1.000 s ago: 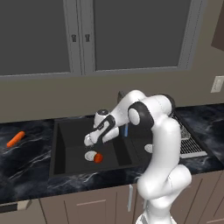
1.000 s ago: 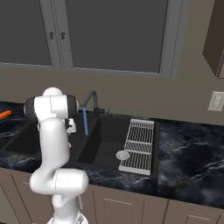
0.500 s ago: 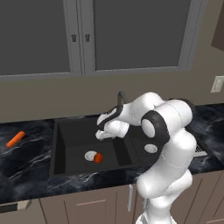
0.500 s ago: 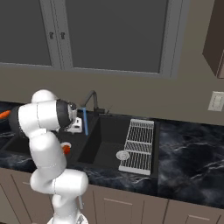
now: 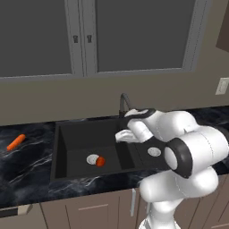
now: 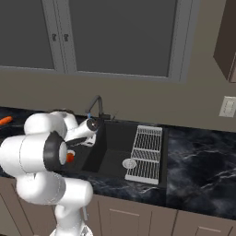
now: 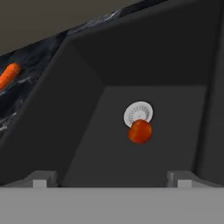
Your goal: Turn on the sink faucet. Then move the tomato from the counter to the sink. Turn off the sink. Move the vegetable from the sink to the pot next to the stove. Finally move the pot to the front right burner.
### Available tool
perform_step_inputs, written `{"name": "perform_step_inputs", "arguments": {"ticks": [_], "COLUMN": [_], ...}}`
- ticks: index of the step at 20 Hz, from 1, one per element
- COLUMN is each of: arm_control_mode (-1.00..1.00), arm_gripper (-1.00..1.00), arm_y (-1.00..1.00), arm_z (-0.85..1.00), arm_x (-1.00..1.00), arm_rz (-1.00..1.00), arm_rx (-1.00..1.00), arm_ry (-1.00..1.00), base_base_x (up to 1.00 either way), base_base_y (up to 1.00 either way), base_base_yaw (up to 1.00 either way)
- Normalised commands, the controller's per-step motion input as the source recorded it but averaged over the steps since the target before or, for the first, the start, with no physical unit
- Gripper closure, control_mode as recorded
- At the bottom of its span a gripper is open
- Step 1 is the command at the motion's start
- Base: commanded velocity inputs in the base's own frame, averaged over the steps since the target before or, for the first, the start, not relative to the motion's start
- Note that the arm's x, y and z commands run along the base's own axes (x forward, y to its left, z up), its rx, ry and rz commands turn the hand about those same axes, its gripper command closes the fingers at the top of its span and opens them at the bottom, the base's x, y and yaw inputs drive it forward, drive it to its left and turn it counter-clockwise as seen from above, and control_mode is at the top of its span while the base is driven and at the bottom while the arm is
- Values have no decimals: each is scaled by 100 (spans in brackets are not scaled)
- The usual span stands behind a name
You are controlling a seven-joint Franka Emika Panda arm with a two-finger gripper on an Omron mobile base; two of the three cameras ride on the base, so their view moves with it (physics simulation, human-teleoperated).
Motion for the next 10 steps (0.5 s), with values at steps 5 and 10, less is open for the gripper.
{"name": "perform_step_inputs", "arguments": {"ticks": [5, 10], "arm_control_mode": [-100, -100], "arm_gripper": [-100, -100], "arm_y": [-68, -69], "arm_z": [54, 29], "arm_x": [-6, 0], "arm_rz": [0, 0], "arm_rx": [15, 5], "arm_ry": [-2, -9], "base_base_x": [0, 0], "base_base_y": [0, 0], "base_base_yaw": [0, 0]}}
